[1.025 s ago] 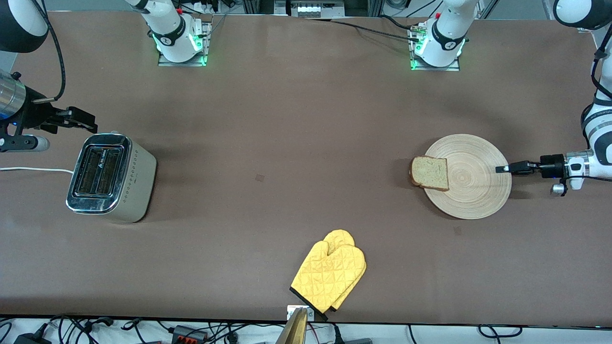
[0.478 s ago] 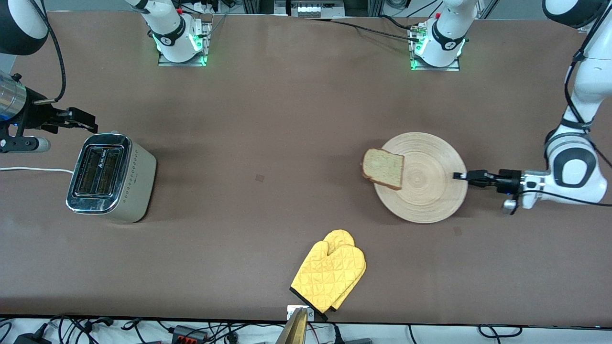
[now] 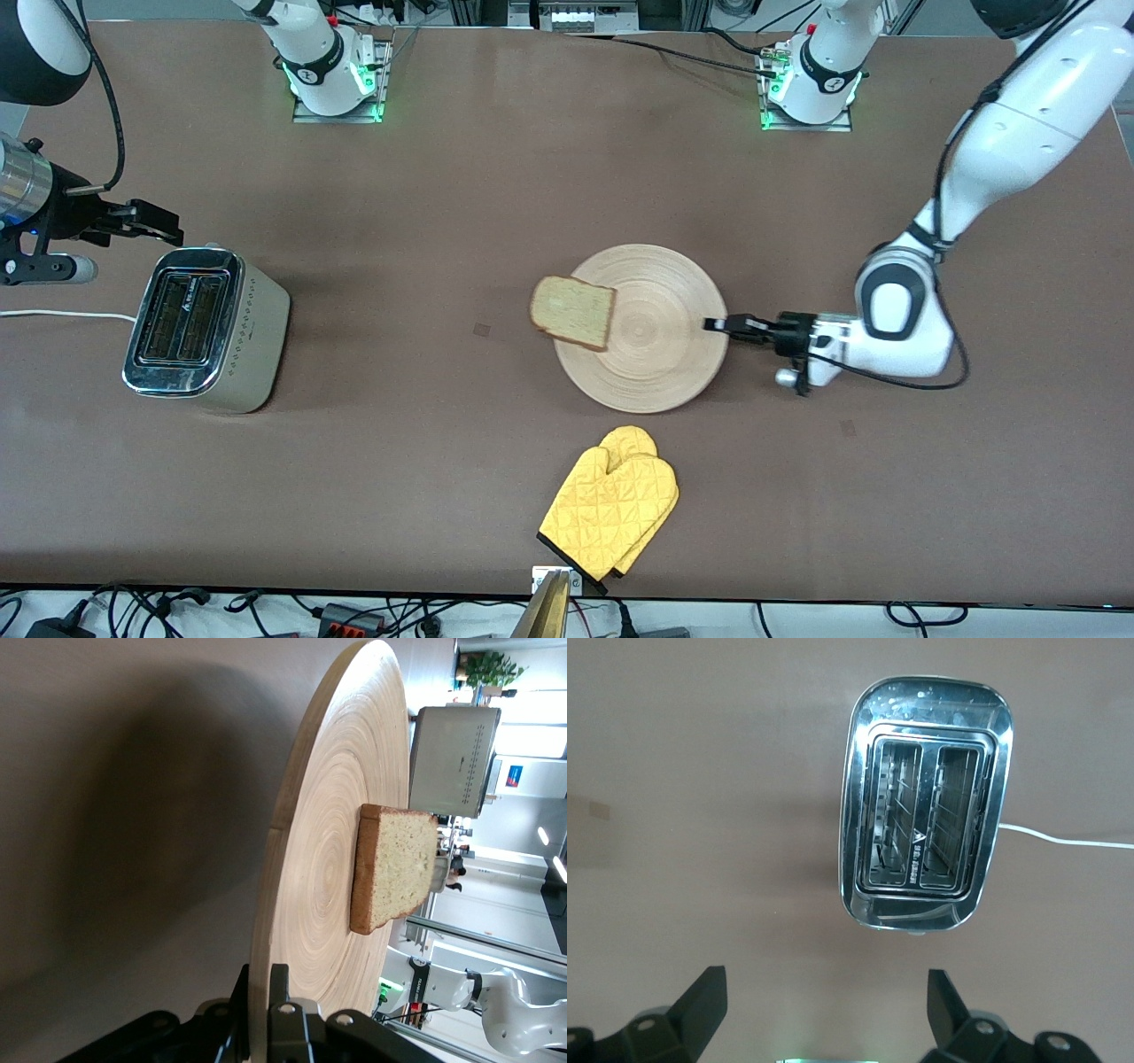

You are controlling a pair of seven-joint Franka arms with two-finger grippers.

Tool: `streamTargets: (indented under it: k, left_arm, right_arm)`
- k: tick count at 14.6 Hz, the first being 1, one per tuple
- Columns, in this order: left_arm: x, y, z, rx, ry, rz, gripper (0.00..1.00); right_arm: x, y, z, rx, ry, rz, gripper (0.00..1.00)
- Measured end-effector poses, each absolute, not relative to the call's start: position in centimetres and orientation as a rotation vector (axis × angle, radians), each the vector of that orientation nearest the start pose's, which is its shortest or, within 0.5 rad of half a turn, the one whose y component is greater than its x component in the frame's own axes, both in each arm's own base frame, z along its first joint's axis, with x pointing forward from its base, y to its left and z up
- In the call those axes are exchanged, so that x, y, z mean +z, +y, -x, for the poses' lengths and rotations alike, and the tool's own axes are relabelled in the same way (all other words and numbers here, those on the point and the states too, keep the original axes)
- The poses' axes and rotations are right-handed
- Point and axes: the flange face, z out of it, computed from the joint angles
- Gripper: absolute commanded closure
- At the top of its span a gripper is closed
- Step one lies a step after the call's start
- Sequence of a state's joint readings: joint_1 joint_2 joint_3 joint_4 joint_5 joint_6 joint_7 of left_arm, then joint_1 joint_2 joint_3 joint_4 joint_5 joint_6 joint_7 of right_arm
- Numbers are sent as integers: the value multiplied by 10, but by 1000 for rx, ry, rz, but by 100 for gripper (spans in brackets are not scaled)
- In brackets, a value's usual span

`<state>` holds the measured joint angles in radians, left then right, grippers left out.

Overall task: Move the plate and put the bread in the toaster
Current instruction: 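Push the wooden plate with bread toward the table center with the left gripper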

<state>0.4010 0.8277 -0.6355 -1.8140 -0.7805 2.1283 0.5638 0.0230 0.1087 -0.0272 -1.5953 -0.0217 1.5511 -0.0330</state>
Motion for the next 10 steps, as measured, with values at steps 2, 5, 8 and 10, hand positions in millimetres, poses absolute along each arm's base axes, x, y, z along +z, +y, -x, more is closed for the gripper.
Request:
streamTargets:
  k: [2, 5, 8, 10]
  left_arm:
    - [151, -205, -589, -260, -119, -2049, 99]
    - [135, -265, -570, -258, -65, -2047, 99]
    - [122, -316, -550, -272, -42, -2034, 98]
    - [117, -320, -548, -274, -44, -2048, 95]
  right_arm:
    - [550, -4, -578, 247, -47, 3153, 0]
    - [549, -4, -578, 250, -47, 3153, 0]
    - [549, -4, -577, 257, -48, 3152, 0]
    - [549, -3, -577, 265, -51, 3151, 0]
